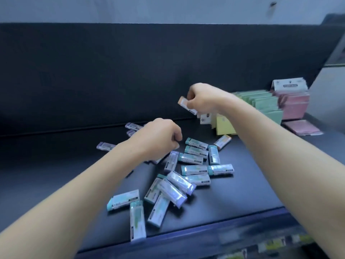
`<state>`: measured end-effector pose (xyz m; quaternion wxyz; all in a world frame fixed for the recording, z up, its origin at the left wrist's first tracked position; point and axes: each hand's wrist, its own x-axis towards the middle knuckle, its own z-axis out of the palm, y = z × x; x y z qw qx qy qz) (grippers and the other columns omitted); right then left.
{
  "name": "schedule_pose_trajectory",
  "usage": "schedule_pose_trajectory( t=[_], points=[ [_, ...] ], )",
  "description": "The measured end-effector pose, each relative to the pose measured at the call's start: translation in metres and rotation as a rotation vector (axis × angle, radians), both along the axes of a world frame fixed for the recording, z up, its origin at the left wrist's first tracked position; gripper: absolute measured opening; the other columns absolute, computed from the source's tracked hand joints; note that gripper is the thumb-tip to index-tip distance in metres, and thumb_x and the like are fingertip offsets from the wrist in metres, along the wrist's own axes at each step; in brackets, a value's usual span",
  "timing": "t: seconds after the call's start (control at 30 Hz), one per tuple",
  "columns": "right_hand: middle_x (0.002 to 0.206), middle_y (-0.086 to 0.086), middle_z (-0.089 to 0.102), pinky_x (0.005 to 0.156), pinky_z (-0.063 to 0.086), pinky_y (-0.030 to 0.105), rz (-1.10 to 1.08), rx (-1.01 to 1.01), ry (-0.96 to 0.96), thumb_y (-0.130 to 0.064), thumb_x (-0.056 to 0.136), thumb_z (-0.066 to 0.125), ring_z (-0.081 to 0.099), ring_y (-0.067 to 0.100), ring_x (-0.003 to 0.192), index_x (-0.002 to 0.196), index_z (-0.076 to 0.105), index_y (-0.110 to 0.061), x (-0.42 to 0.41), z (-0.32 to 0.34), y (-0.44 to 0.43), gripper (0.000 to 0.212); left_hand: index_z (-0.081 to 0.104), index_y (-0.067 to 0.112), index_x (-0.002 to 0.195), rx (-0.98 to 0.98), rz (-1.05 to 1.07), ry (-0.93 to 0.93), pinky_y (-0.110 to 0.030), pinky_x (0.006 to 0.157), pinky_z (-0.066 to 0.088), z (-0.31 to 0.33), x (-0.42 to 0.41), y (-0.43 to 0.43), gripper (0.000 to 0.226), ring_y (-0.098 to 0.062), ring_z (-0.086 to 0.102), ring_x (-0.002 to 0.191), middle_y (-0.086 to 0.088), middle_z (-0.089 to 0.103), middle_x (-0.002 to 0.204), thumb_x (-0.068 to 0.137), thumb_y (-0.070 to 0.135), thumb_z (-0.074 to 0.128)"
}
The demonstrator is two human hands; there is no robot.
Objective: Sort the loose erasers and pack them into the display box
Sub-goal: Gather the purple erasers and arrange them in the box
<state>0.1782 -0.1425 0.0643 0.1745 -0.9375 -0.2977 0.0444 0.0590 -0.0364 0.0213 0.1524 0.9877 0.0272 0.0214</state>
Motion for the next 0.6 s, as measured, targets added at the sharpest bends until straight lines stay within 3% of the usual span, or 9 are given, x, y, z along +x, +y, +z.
schedule_pose_trajectory(
  t=[0.13, 0.2, 0.37, 0.47, 0.6],
  points=[
    [0.096, 0.011, 0.070, 0.067, 0.052, 0.030, -0.027, 0.067, 0.016, -0.012, 0.089, 0.046, 0.069, 0.021, 0.074, 0.101, 0.059, -0.010, -0.001, 0.014, -0.036, 0.018, 0.070, 0.019, 0.099, -0.070, -0.056, 0.003, -0.024, 0.067, 0.041, -0.003, 0.020, -0.031, 0.016, -0.018, 0.053, 0.073, 0.010, 0.053, 0.073, 0.086, 0.017, 0.061],
    [0.095, 0.009, 0.070, 0.070, 0.053, 0.031, -0.043, 0.081, 0.015, -0.011, 0.088, 0.047, 0.070, 0.024, 0.081, 0.099, 0.059, -0.013, 0.000, 0.013, -0.054, 0.016, 0.071, 0.017, 0.098, -0.102, -0.060, 0.001, -0.024, 0.066, 0.041, -0.004, 0.033, -0.046, 0.015, -0.017, 0.053, 0.073, 0.009, 0.054, 0.076, 0.087, 0.017, 0.061],
    [0.090, 0.006, 0.067, 0.063, 0.049, 0.028, -0.070, 0.066, 0.031, -0.011, 0.088, 0.051, 0.063, 0.023, 0.074, 0.094, 0.059, -0.014, 0.007, 0.008, -0.094, 0.010, 0.072, 0.006, 0.087, -0.118, 0.002, 0.028, -0.031, 0.066, 0.050, -0.018, 0.070, -0.075, 0.019, -0.027, 0.063, 0.075, -0.012, 0.071, 0.089, 0.086, 0.021, 0.061],
    [0.076, 0.000, 0.062, 0.055, 0.043, 0.024, -0.075, 0.033, 0.035, -0.012, 0.089, 0.055, 0.057, 0.016, 0.064, 0.088, 0.061, -0.018, 0.011, 0.006, -0.114, 0.008, 0.068, 0.001, 0.080, -0.123, 0.051, 0.078, -0.029, 0.056, 0.040, -0.024, 0.082, -0.085, 0.037, -0.026, 0.054, 0.065, -0.011, 0.063, 0.074, 0.083, 0.037, 0.065],
    [0.073, -0.001, 0.062, 0.054, 0.042, 0.023, -0.081, 0.027, 0.055, -0.017, 0.088, 0.063, 0.054, 0.016, 0.060, 0.085, 0.067, -0.020, 0.018, 0.000, -0.127, 0.006, 0.062, 0.007, 0.071, -0.148, 0.050, 0.100, -0.028, 0.052, 0.034, -0.025, 0.086, -0.094, 0.031, -0.023, 0.046, 0.060, -0.007, 0.053, 0.067, 0.078, 0.036, 0.070]
  ],
)
